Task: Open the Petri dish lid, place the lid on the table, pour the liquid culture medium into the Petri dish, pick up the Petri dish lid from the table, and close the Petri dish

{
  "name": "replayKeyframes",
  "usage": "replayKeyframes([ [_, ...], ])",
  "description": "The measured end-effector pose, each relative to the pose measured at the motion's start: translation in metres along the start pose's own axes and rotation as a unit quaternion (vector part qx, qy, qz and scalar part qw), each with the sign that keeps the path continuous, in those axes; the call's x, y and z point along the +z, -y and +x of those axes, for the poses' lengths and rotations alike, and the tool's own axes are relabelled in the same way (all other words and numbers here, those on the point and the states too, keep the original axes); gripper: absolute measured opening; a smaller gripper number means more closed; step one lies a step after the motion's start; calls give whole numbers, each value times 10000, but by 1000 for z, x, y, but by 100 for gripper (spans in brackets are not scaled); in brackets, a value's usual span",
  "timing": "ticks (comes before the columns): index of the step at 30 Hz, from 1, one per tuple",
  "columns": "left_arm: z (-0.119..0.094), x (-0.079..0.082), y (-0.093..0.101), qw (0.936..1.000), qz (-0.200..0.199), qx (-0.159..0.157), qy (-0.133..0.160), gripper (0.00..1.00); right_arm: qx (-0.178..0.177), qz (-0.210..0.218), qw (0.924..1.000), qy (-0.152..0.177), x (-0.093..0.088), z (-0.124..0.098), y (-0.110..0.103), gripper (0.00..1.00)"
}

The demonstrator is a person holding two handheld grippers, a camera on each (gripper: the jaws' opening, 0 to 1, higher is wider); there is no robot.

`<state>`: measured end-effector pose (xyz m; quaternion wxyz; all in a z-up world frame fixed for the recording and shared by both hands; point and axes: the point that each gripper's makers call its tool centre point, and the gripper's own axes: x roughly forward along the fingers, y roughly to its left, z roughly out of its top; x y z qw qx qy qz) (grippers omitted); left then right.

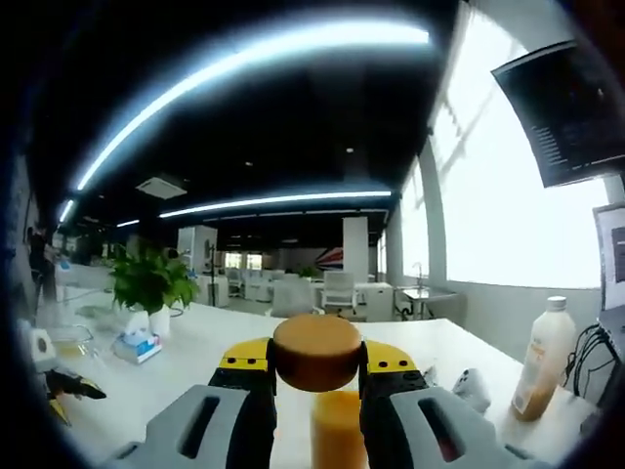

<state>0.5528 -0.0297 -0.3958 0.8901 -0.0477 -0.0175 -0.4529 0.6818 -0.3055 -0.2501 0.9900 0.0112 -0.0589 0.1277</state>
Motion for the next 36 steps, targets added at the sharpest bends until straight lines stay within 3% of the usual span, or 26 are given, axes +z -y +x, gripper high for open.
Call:
replayKeyframes([
  [8, 0, -1, 1, 10000, -19, -11, -7, 58, 47, 132, 9998, -122, -14, -12, -2, 28],
  [12, 1, -2, 2, 10000, -5, -29, -44, 58, 64, -82, 9999, -95, -16, -19, -3, 28],
  [17, 1, -2, 2, 10000, -16, -16, -32, 57, 12, 150, 9999, -13, -21, -31, 0, 28],
  [28, 1, -3, 4, 10000, 7, -37, -58, 57, -27, 179, 9997, -134, -36, -40, 3, 28],
  [33, 1, -3, 4, 10000, 15, -22, -60, 57, 49, 212, 9994, -268, -52, -44, -2, 28],
  [36, 2, -4, 4, 10000, 20, -30, -85, 57, 156, 19, 9993, -329, -58, -44, -9, 28],
])
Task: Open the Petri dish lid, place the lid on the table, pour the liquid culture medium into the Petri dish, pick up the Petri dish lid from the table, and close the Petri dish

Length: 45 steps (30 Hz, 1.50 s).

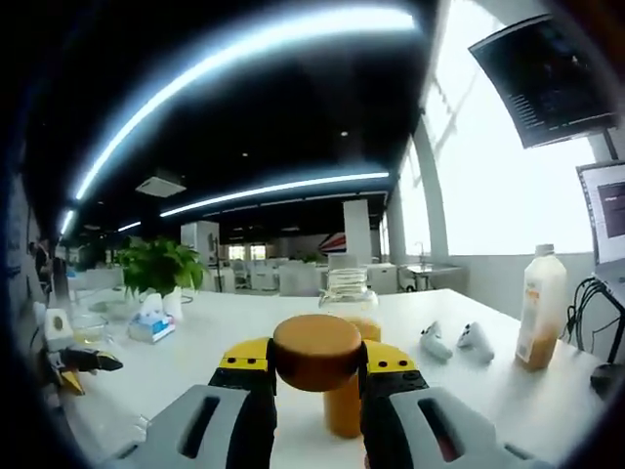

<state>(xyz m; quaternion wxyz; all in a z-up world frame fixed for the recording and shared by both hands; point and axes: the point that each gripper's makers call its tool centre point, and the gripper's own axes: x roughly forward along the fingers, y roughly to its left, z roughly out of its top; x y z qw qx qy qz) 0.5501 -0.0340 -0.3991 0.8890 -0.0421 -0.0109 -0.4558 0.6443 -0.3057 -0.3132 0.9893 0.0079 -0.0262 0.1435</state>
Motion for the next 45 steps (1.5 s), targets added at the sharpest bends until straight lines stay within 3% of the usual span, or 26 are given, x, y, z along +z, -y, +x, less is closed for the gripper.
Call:
replayKeyframes([
  [4, 1, 0, -1, 10000, -5, 1, -5, 57, 83, -43, 9999, -38, -3, 0, -7, 28],
  [25, -1, 1, 0, 10000, -35, 30, 14, 57, 363, 30, 9963, -784, -68, -13, -27, 28],
  [31, -1, 1, -1, 10000, -19, 20, 5, 57, 403, -22, 9950, -910, -77, -17, -32, 28],
  [45, -1, 1, -3, 10000, -32, 57, 22, 57, 464, -37, 9877, -1491, -117, -32, -43, 28],
])
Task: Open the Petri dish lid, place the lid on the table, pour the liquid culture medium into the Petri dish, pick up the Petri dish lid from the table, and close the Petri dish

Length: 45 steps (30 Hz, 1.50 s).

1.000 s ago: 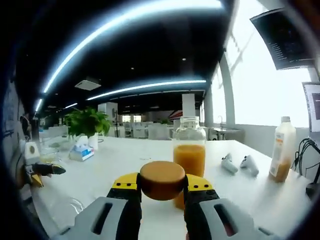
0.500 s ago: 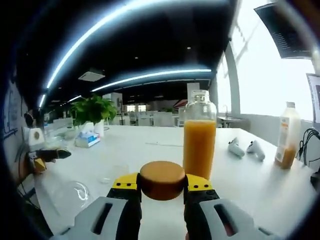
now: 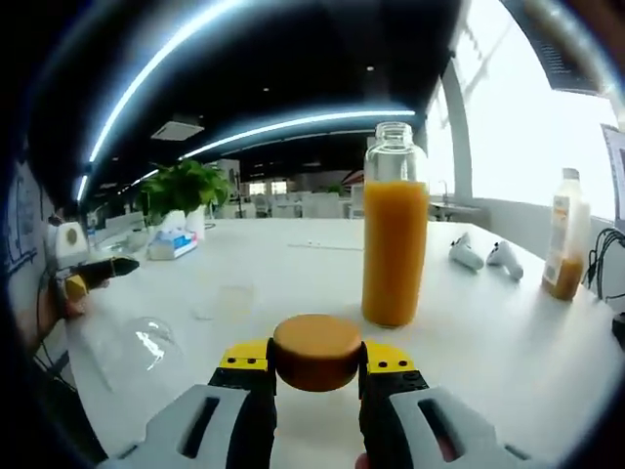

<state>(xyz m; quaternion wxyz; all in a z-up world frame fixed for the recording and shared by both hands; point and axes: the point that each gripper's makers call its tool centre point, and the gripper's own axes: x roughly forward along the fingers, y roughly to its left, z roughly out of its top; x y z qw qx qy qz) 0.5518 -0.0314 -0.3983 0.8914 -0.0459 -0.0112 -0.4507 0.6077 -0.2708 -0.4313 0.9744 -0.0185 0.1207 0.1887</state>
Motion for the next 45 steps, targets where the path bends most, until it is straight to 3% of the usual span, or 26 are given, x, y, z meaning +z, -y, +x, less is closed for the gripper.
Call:
replayKeyframes([
  [25, 1, -1, 1, 10000, -3, -22, -33, 57, 33, -305, 9969, -719, -37, 5, -5, 28],
  [35, 1, -1, 0, 10000, -1, -28, -31, 57, 104, -310, 9973, -663, -36, 4, -2, 29],
  [37, 1, -1, 0, 10000, 4, -28, -31, 57, 134, -298, 9973, -663, -36, 4, -2, 35],
  [39, 1, -1, 0, 10000, 8, -29, -30, 57, 190, -250, 9975, -629, -36, 5, -3, 53],
  [45, 1, -1, 0, 10000, 7, -32, -29, 57, 193, -221, 9980, -561, -34, 3, -5, 51],
])
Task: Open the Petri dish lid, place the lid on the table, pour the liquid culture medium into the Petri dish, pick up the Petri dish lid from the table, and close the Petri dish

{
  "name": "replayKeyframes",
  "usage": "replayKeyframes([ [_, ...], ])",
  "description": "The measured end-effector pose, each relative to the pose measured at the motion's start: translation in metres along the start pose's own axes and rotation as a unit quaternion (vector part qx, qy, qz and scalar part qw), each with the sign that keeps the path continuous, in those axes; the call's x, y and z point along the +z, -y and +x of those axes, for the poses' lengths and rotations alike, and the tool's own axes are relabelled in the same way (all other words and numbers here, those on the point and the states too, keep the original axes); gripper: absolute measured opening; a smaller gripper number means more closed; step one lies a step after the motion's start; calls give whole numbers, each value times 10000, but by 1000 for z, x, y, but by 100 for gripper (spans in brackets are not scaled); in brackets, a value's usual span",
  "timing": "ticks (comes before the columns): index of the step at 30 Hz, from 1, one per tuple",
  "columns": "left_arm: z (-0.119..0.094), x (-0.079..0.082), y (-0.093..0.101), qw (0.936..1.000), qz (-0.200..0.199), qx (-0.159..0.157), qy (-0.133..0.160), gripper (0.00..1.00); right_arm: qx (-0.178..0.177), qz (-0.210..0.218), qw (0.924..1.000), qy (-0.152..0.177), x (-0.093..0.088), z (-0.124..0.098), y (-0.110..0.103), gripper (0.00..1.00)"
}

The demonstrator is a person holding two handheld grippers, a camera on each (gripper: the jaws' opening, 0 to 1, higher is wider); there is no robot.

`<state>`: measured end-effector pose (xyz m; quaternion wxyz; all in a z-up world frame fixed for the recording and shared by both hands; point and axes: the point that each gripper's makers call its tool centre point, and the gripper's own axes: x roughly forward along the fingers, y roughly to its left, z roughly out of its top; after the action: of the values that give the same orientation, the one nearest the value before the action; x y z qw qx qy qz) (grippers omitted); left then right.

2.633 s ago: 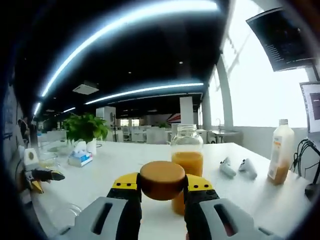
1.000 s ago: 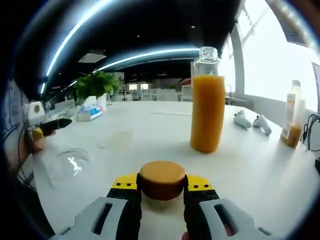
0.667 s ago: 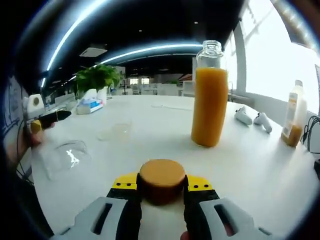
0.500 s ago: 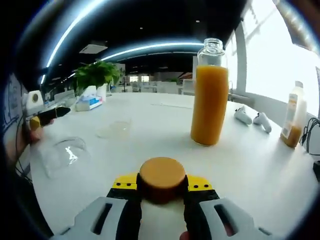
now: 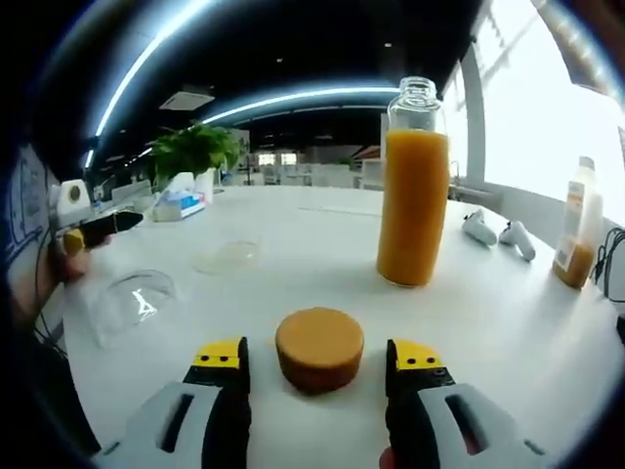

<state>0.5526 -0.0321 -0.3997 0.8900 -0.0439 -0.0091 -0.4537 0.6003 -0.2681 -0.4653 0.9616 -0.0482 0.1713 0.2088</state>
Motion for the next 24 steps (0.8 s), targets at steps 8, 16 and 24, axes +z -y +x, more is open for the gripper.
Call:
replayKeyframes([
  [8, 0, 0, 0, 10000, 7, 0, -6, 57, -215, 56, 9996, 200, 7, -6, 9, 51],
  [16, 0, -1, 0, 10000, 15, 8, -20, 57, -437, 172, 9971, 603, 31, -16, 21, 51],
  [24, 0, -1, 0, 10000, 18, 5, -24, 57, -577, 216, 9937, 935, 54, -13, 27, 52],
])
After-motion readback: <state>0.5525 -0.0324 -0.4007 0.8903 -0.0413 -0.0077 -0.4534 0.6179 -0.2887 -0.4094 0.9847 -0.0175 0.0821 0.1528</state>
